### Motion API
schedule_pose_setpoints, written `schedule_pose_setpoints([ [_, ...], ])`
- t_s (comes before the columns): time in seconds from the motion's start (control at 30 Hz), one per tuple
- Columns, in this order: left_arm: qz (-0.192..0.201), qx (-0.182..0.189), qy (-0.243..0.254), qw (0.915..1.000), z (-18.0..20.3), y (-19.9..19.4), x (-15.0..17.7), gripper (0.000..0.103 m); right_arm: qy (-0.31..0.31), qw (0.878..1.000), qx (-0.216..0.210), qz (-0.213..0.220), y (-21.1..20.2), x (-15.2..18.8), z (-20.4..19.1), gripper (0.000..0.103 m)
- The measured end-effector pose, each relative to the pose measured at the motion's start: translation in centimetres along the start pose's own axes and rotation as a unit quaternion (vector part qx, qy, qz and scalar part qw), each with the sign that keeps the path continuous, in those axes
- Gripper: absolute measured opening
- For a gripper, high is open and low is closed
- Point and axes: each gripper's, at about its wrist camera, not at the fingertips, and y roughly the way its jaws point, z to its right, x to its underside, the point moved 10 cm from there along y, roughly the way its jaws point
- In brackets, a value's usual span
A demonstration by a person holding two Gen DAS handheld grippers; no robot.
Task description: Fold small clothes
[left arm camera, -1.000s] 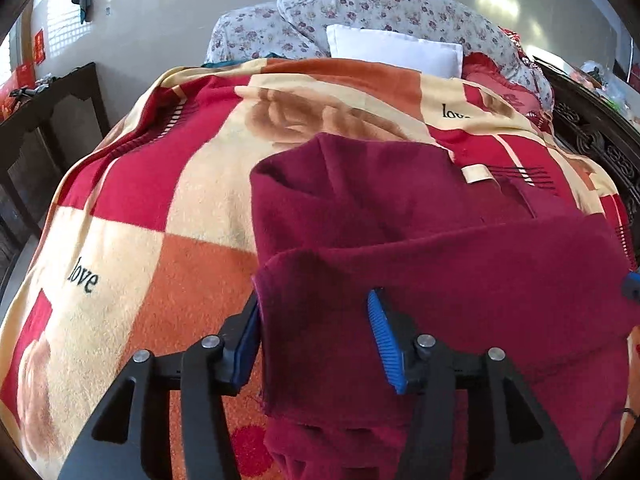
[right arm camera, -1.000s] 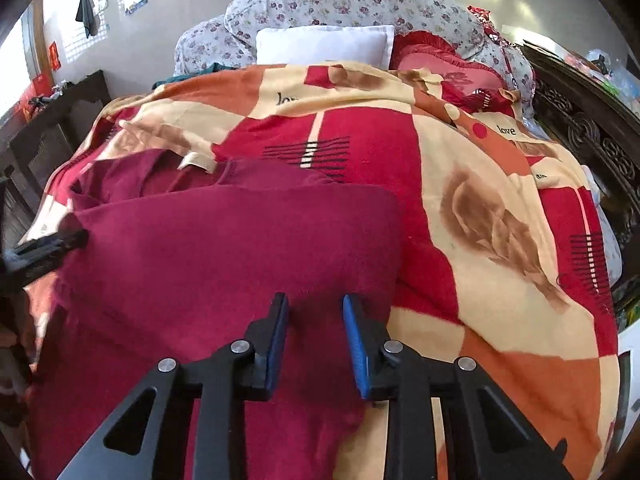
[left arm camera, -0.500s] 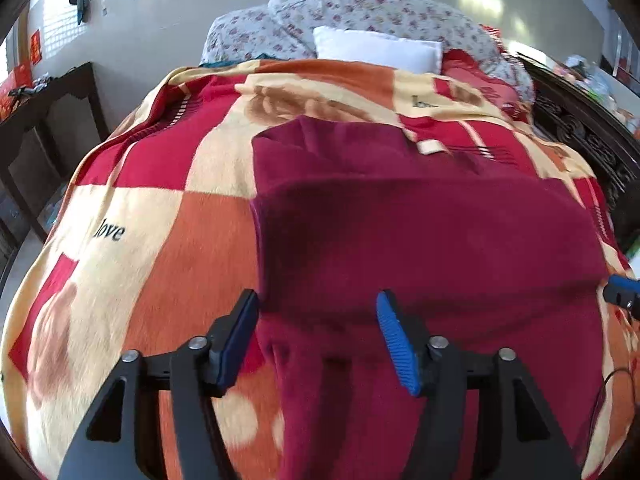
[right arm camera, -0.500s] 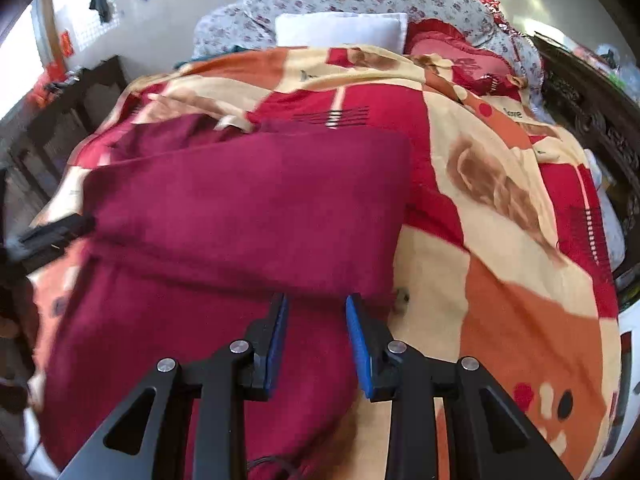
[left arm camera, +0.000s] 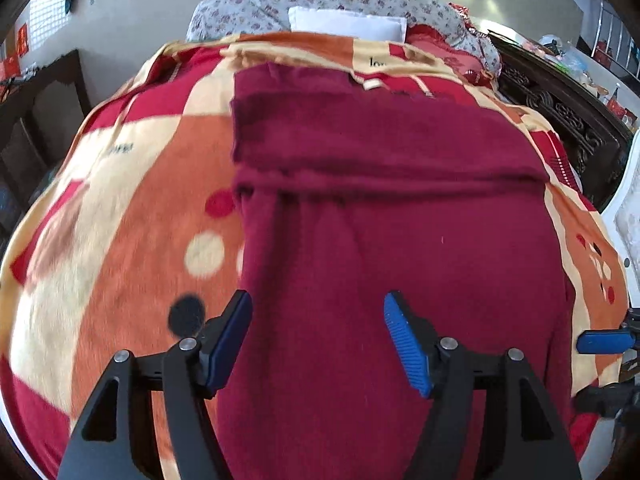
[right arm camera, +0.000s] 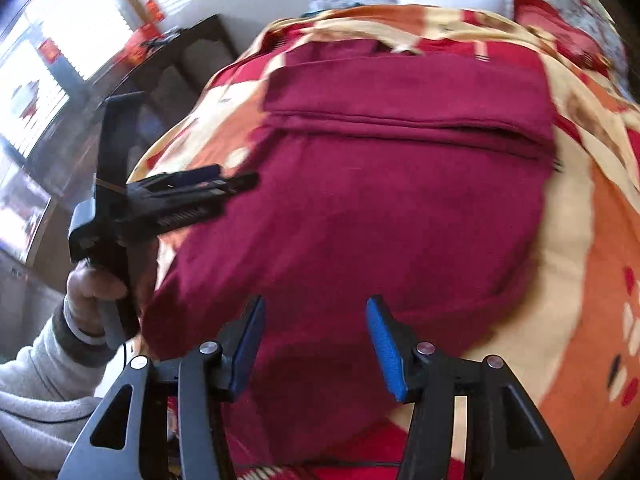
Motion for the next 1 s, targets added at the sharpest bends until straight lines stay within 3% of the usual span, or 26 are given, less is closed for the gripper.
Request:
schedule_pose_setpoints([
  [0.1,0.002,-0.007,-0.004,1.0000,-0.5,-1.0,1.1,0.068,-0.024,0.999,0.010,-0.040,2.3,0.5,-2.0,0.065],
  [0.17,0.011,-0.013,-0.004,0.9998,-1.1,-2.0,1.6,0.068,-0.031,0.997,0.044,-0.063,3.1,1.6,-2.0,0.065],
  [0.33,0.017,-0.009,-0.037,0.9991,-3.0,-3.3,2.5,0.071,-0.034,0.996,0.069,-0.037,2.7,3.8,-1.8,0.065],
  [0.37,0.015,-0.002,-0.045,0.9989,-3.1,-3.3,2.7,0.071,-0.042,0.995,0.079,-0.040,2.9,4.0,-1.3,0.061],
  [0.4,0.012,0.004,-0.050,0.9987,-3.1,-3.3,2.9,0.071,-0.060,0.991,0.112,-0.043,3.1,4.9,-0.8,0.039],
  [0.43,0.010,0.007,-0.052,0.9986,-3.1,-3.2,3.2,0.071,-0.076,0.987,0.136,-0.044,2.9,5.6,-0.6,0.028],
  [0.47,0.008,0.006,-0.052,0.9986,-3.2,-3.2,3.3,0.071,-0.083,0.985,0.145,-0.029,1.8,6.2,-0.4,0.024],
  [0.5,0.007,0.005,-0.051,0.9987,-3.3,-3.2,3.6,0.071,-0.077,0.986,0.147,-0.017,0.7,6.7,-0.2,0.012],
  [0.67,0.011,0.005,-0.047,0.9988,-3.7,-4.0,4.2,0.071,-0.012,0.986,0.166,0.008,-5.7,11.6,3.6,0.012],
  [0.77,0.013,0.011,-0.046,0.9988,-3.9,-4.5,4.7,0.071,0.054,0.990,0.131,-0.010,-6.2,15.3,5.7,0.012],
  [0.87,0.007,0.015,-0.044,0.9989,-4.1,-4.9,5.4,0.071,0.134,0.989,0.051,0.024,-7.6,16.5,6.5,0.016],
  [0.93,0.002,0.015,-0.039,0.9991,-4.2,-5.2,5.9,0.071,0.163,0.986,0.012,0.027,-8.2,16.5,6.4,0.037],
  [0.97,0.000,0.016,-0.037,0.9992,-4.2,-5.4,6.2,0.071,0.165,0.985,0.011,0.043,-9.0,16.1,6.4,0.045],
  [1.0,-0.001,0.018,-0.037,0.9991,-4.3,-5.7,6.5,0.071,0.163,0.985,0.019,0.056,-9.4,15.6,6.6,0.062],
])
